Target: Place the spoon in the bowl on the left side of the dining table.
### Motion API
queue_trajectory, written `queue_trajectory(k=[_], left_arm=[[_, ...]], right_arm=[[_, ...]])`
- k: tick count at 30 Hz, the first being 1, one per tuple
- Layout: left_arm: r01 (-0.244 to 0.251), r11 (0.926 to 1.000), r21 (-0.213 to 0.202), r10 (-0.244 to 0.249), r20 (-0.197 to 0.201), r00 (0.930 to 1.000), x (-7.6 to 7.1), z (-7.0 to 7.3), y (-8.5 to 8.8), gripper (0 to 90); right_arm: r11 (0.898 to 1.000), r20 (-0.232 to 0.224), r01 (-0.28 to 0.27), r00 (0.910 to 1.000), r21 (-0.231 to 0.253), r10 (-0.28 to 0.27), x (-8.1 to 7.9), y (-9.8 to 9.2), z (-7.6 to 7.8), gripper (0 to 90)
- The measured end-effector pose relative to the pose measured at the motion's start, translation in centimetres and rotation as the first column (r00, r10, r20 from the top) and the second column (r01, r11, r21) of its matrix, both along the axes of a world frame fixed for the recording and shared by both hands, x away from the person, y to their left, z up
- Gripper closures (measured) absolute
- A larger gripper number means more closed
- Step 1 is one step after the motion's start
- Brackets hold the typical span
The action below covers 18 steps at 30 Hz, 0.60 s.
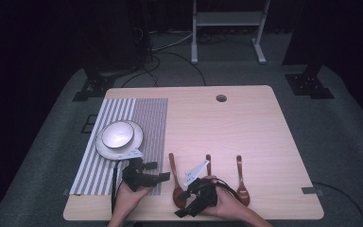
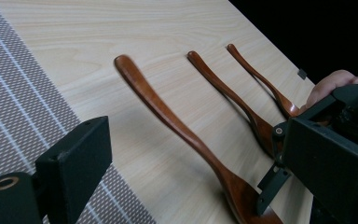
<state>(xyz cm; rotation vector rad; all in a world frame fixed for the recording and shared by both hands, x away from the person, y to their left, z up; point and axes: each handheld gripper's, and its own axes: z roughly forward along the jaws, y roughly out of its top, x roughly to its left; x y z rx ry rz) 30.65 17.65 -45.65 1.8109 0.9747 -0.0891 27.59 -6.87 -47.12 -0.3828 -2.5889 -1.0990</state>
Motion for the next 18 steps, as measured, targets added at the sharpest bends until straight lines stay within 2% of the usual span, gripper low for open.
queue_trajectory(k=[4, 11, 18], left_arm=[[0.015, 0.9999, -0.005, -0.015, -0.012, 0.9998, 0.5, -0.1, -0.6, 7.3], [0.008, 0.9997, -0.024, -0.009, -0.040, 0.9992, 1.0, -0.4, -0.6, 7.3], [0.005, 1.0000, 0.004, -0.004, -0.056, 0.9984, 2.0, -1.0, -1.4, 7.3]], right_arm=[[1.000, 0.007, -0.002, 1.0000, 0.000, 0.002, 0.0, 0.0, 0.0, 35.8], [1.000, 0.023, -0.003, 0.9997, -0.006, 0.003, -0.2, 0.1, 0.0, 35.8], [1.000, 0.029, -0.006, 0.9996, -0.011, 0.006, -0.3, 0.1, 0.1, 35.8]])
